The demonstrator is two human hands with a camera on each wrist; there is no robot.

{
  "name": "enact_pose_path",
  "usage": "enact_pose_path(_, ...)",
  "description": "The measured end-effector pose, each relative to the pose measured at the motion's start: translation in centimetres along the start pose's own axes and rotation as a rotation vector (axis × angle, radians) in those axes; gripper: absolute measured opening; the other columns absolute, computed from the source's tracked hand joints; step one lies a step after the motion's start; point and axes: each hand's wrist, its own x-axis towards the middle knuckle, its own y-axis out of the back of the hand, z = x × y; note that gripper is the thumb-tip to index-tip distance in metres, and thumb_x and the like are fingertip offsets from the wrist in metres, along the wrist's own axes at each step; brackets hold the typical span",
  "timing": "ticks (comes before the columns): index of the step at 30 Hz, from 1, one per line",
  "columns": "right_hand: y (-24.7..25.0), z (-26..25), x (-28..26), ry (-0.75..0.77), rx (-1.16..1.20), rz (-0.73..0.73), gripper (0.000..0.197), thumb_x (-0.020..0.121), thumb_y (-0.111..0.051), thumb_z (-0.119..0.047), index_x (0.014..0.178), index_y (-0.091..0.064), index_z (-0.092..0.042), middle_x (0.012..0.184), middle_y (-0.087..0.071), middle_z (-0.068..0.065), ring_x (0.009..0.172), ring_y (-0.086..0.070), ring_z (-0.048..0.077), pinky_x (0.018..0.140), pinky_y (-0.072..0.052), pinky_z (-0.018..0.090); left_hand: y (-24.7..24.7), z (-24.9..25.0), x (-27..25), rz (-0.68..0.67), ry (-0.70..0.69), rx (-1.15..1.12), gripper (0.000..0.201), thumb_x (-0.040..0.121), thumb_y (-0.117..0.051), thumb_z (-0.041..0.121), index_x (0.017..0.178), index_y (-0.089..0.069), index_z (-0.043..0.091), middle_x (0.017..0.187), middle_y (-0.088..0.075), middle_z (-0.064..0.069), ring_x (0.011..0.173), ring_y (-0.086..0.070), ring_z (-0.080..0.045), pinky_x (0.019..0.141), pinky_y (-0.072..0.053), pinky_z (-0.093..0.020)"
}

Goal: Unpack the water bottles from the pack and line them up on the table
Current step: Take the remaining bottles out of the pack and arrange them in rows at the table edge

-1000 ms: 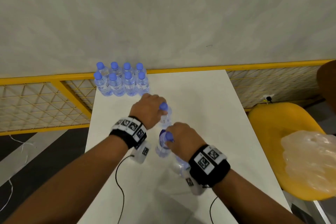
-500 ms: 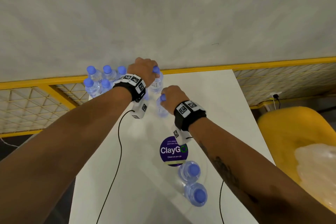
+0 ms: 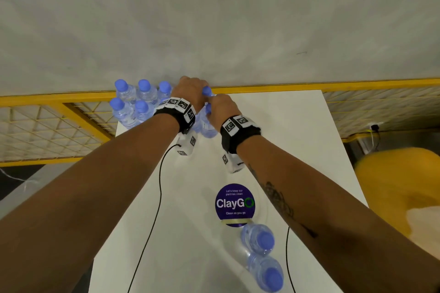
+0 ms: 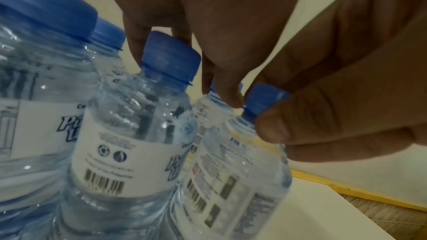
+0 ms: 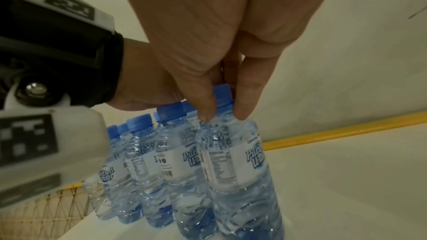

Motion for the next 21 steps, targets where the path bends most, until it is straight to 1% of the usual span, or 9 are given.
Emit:
enact_pose_path(3,-0.2,-0.1,0.2,0.006,-0.049,0.006,0.028,0.088,-0.058,-0.015,0.115,-0.065,-0.009,0.110,-0.065,0.014,0.099,-0.063,0.033,0.078,-0.053,0.036,0.5,0.0,0.3,-0.014,-0.047,0.083,0.021,0.099,-0.053,0.030,0.113,-0.065,0.022,0.114,-0.068,0.000,0.107,-0.064,-0.027,0.098,-0.046,-0.035)
enact_pose_path(5,-0.2,-0.2,0.0,0.017,-0.065,0.017,0.028,0.086,-0.059,-0.016,0.113,-0.066,-0.010,0.109,-0.066,0.014,0.099,-0.064,0.034,0.079,-0.055,0.038,0.9,0.3,0.2,-0.058,-0.072,0.155,0.022,0.101,-0.048,0.032,0.114,-0.062,0.021,0.116,-0.068,0.001,0.109,-0.063,-0.026,0.099,-0.041,-0.032)
enact_pose_path(8,-0.2,-0.3,-0.1,0.029,-0.064,0.029,0.029,0.086,-0.058,-0.016,0.114,-0.066,-0.011,0.109,-0.065,0.014,0.098,-0.064,0.034,0.077,-0.054,0.038,0.9,0.4,0.2,-0.096,-0.052,0.117,0.019,0.101,-0.048,0.032,0.113,-0.059,0.021,0.118,-0.068,0.000,0.108,-0.062,-0.028,0.096,-0.043,-0.033)
enact_pose_path(10,0.0,-0.3,-0.4,0.019,-0.053,0.008,0.028,0.088,-0.058,-0.016,0.114,-0.064,-0.009,0.110,-0.065,0.016,0.100,-0.063,0.035,0.075,-0.051,0.037,0.7,0.1,-0.2,-0.093,-0.010,0.031,0.021,0.098,-0.052,0.032,0.115,-0.057,0.021,0.118,-0.068,-0.003,0.109,-0.061,-0.030,0.091,-0.046,-0.036)
enact_pose_path(11,0.2,-0.3,-0.6,0.015,-0.052,-0.005,0.028,0.089,-0.059,-0.016,0.115,-0.063,-0.007,0.112,-0.063,0.017,0.102,-0.062,0.036,0.076,-0.049,0.037,0.5,-0.1,-0.5,-0.075,-0.002,-0.023,0.029,0.096,-0.055,0.032,0.122,-0.056,0.020,0.123,-0.067,-0.004,0.115,-0.058,-0.031,0.093,-0.048,-0.038)
enact_pose_path(13,0.7,0.0,-1.4,0.004,-0.036,-0.030,0.037,0.090,-0.063,-0.018,0.124,-0.056,-0.005,0.123,-0.058,0.019,0.112,-0.058,0.036,0.085,-0.047,0.038,0.5,-0.2,-1.9,-0.001,0.013,-0.128,0.050,0.094,-0.059,0.033,0.142,-0.048,0.021,0.139,-0.059,-0.005,0.132,-0.046,-0.032,0.103,-0.046,-0.049)
enact_pose_path(15,1.4,0.6,-3.1,0.017,0.010,-0.027,0.058,0.088,-0.069,-0.023,0.137,-0.044,-0.004,0.136,-0.050,0.017,0.124,-0.051,0.033,0.097,-0.042,0.037,1.1,0.1,-3.7,0.092,0.006,-0.167,0.057,0.096,-0.058,0.033,0.150,-0.042,0.023,0.149,-0.051,-0.002,0.141,-0.037,-0.031,0.109,-0.040,-0.055)
enact_pose_path(17,2.4,1.1,-5.7,0.038,0.014,-0.016,0.062,0.088,-0.070,-0.025,0.140,-0.042,-0.005,0.140,-0.047,0.016,0.128,-0.047,0.032,0.103,-0.038,0.037,1.8,0.8,-6.1,0.179,-0.063,-0.196,0.049,0.097,-0.056,0.032,0.145,-0.051,0.023,0.145,-0.056,-0.001,0.136,-0.042,-0.031,0.107,-0.040,-0.051)
enact_pose_path(21,3.0,3.2,-12.2,0.092,0.011,-0.032,0.053,0.086,-0.071,-0.029,0.131,-0.053,-0.009,0.129,-0.054,0.013,0.121,-0.052,0.030,0.102,-0.041,0.036,1.3,3.1,-12.4,0.324,-0.204,-0.358,0.034,0.094,-0.059,0.028,0.126,-0.068,0.019,0.126,-0.069,-0.007,0.115,-0.059,-0.035,0.094,-0.050,-0.047)
